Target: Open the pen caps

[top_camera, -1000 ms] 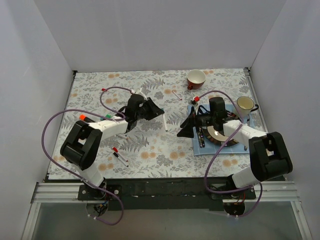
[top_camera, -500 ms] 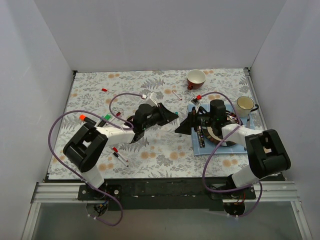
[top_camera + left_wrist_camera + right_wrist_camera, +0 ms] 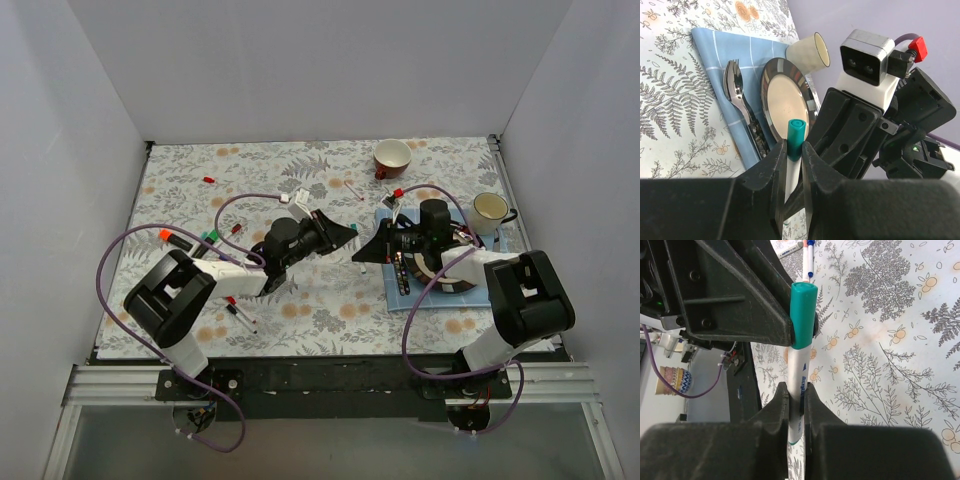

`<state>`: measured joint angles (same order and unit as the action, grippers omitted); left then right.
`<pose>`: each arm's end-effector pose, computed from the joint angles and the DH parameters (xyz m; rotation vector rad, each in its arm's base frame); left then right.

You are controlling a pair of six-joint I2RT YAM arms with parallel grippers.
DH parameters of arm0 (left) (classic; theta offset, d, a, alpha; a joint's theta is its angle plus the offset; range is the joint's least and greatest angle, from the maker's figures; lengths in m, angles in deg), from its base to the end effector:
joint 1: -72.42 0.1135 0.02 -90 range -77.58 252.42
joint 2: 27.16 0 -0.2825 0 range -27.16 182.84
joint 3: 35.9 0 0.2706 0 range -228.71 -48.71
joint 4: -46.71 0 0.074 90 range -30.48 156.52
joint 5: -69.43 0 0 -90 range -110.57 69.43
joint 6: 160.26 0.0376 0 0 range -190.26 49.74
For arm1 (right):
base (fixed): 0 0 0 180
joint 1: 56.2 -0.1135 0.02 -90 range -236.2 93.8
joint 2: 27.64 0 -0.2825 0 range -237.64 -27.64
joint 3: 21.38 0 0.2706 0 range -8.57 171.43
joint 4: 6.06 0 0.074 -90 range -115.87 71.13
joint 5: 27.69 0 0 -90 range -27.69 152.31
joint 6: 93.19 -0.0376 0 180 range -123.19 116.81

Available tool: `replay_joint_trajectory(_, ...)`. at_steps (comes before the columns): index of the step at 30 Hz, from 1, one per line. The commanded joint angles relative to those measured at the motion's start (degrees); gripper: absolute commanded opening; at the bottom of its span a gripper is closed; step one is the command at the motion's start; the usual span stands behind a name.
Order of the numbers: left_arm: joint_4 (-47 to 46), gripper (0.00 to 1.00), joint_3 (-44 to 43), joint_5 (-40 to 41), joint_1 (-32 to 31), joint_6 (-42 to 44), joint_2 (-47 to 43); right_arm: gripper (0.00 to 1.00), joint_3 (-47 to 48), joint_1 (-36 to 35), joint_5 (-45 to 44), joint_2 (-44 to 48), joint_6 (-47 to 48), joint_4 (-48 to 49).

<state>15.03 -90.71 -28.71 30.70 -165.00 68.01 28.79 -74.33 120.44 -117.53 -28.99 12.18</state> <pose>0.2664 -0.2446 0.2028 -0.8324 1.9599 -1.7515 0.2894 0.1283 0.1887 -0.5942 1.9559 1.4725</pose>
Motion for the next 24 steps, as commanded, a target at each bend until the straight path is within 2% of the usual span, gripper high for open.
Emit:
replay_joint_trajectory(1,-3.94,0.13,1.13,1.38,-0.21,0.34,-2.98,0.01,2.62,-0.5,4.71,-0.55,-0.22,1.04)
replay_joint_trajectory(3,-4.55,0.23,1.65,1.2,-0.21,0.52,-2.98,0.01,2.89,-0.59,5.15,-0.2,0.14,0.68)
replay_joint_trajectory(4,-4.73,0.32,1.83,0.85,-0.21,0.87,-2.98,0.01,2.89,-0.5,5.67,-0.03,0.23,0.77)
replay_joint_trajectory(8,-4.73,0.42,1.75,0.67,-0.21,1.66,-2.8,0.01,2.98,-0.59,6.65,0.33,0.58,0.77)
replay_joint_trajectory(14,-4.03,0.41,1.31,1.02,-0.21,3.5,-2.89,0.01,3.15,-0.59,7.09,-0.02,1.46,-0.11)
replay_joint_trajectory(24,-1.74,0.34,-1.16,-0.21,-0.21,6.76,-2.54,0.01,4.3,-1.12,7.44,-0.81,3.74,-2.92)
